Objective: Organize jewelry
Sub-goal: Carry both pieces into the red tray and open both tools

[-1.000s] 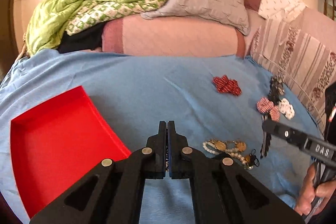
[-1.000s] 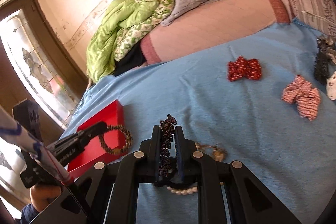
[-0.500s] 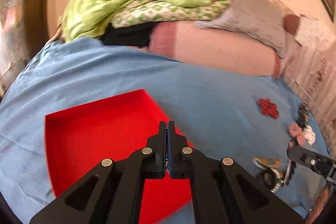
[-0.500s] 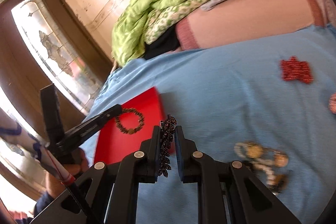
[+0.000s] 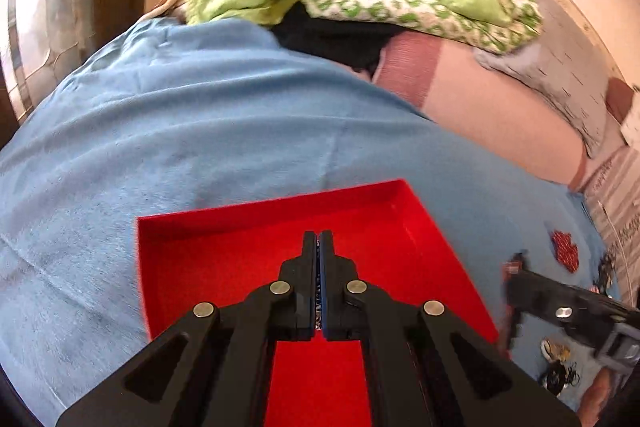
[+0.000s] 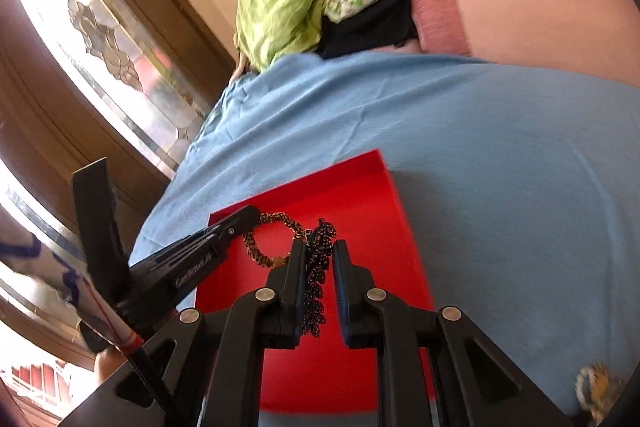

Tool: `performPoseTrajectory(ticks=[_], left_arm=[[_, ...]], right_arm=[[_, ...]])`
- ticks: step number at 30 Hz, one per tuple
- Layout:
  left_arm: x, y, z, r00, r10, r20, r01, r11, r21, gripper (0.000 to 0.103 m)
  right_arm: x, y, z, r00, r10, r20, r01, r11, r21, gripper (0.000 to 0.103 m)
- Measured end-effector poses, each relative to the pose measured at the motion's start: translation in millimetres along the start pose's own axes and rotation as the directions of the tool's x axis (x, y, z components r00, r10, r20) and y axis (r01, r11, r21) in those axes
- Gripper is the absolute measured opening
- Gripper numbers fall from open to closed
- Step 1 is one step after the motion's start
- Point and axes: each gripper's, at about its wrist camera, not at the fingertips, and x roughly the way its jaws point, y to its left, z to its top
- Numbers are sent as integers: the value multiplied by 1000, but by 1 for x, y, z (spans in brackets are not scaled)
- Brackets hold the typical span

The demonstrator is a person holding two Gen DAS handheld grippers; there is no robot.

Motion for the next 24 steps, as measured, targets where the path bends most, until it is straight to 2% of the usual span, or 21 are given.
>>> performPoseTrajectory(ticks=[6, 12, 20, 22, 24], left_arm=[[2, 27, 5, 1000, 20, 4, -19, 997, -68, 1], [4, 36, 6, 1000, 16, -2, -16, 995, -95, 1], [4, 29, 6, 1000, 23, 0, -23, 996, -87, 1], [3, 30, 7, 1000, 25, 2, -25, 995, -96, 1], [2, 33, 7, 1000, 28, 6, -28, 994, -104, 1]], right_arm=[[62, 8, 21, 994, -79, -72, 77, 997, -26, 15], [108, 10, 33, 979, -151, -134, 145, 988, -49, 15], [128, 7, 40, 969, -203, -141, 197, 979, -55, 18], [128, 4, 41, 969, -197, -148, 192, 980, -46, 26], [123, 2, 40, 972, -192, -132, 189, 981, -37, 28]])
